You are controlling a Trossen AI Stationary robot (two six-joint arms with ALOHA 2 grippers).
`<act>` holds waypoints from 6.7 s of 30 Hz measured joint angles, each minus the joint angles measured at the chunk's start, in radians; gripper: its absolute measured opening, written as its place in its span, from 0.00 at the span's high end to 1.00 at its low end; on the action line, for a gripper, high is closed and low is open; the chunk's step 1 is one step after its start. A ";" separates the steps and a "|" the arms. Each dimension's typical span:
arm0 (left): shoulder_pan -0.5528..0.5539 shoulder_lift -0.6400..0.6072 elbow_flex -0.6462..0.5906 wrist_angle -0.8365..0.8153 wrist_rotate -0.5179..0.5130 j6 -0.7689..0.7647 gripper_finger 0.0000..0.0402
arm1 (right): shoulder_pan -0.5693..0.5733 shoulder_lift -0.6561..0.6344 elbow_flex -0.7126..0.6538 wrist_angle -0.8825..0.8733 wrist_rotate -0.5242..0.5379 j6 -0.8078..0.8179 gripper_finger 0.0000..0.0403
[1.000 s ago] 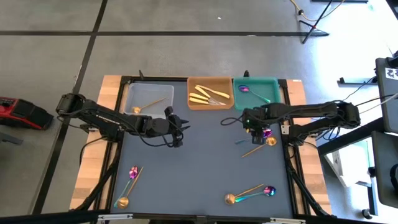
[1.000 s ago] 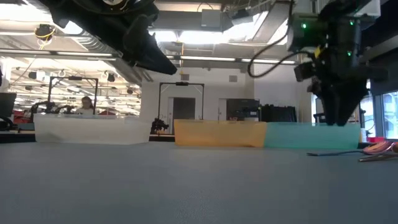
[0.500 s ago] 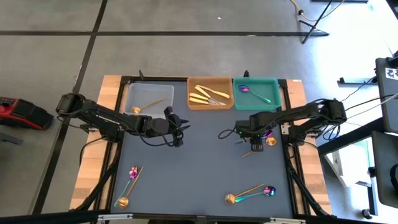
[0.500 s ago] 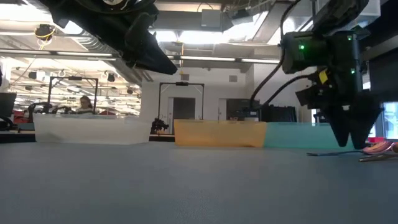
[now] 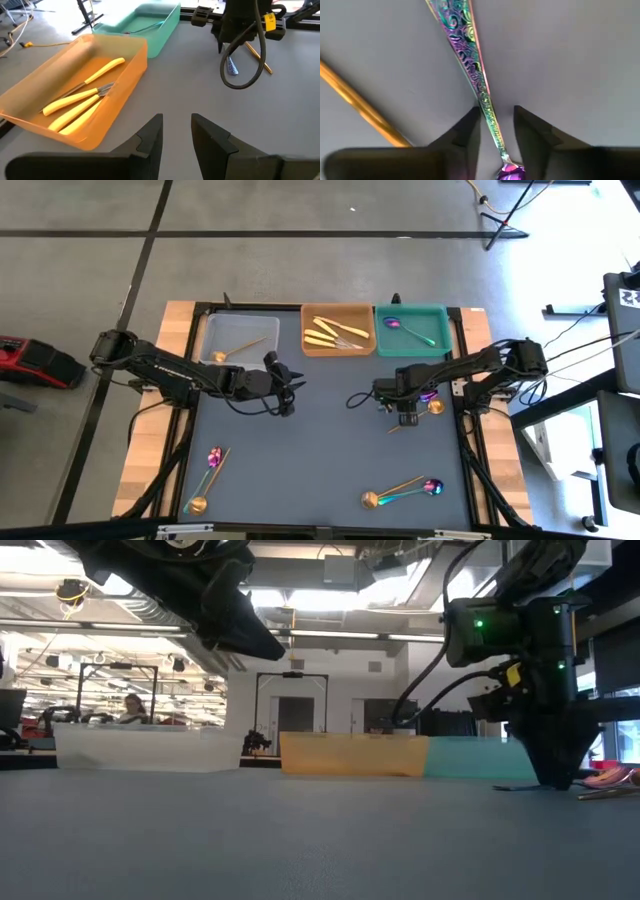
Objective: Sort silverware by color (type)
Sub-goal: Put the blue spoon into the blue bin, then put the gold spoon into the white bin
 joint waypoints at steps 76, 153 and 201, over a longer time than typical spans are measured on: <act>0.164 -0.348 -0.167 -0.106 0.319 0.370 0.76 | -0.861 -0.056 0.150 0.198 0.073 -0.366 0.99; -0.419 -0.082 -0.167 0.121 0.029 -0.163 0.76 | 0.281 -0.057 -0.053 -0.030 -0.098 0.415 0.60; -0.418 -0.151 -0.167 0.109 -0.071 -0.003 0.76 | 0.266 -0.109 0.212 -0.009 0.163 0.161 0.99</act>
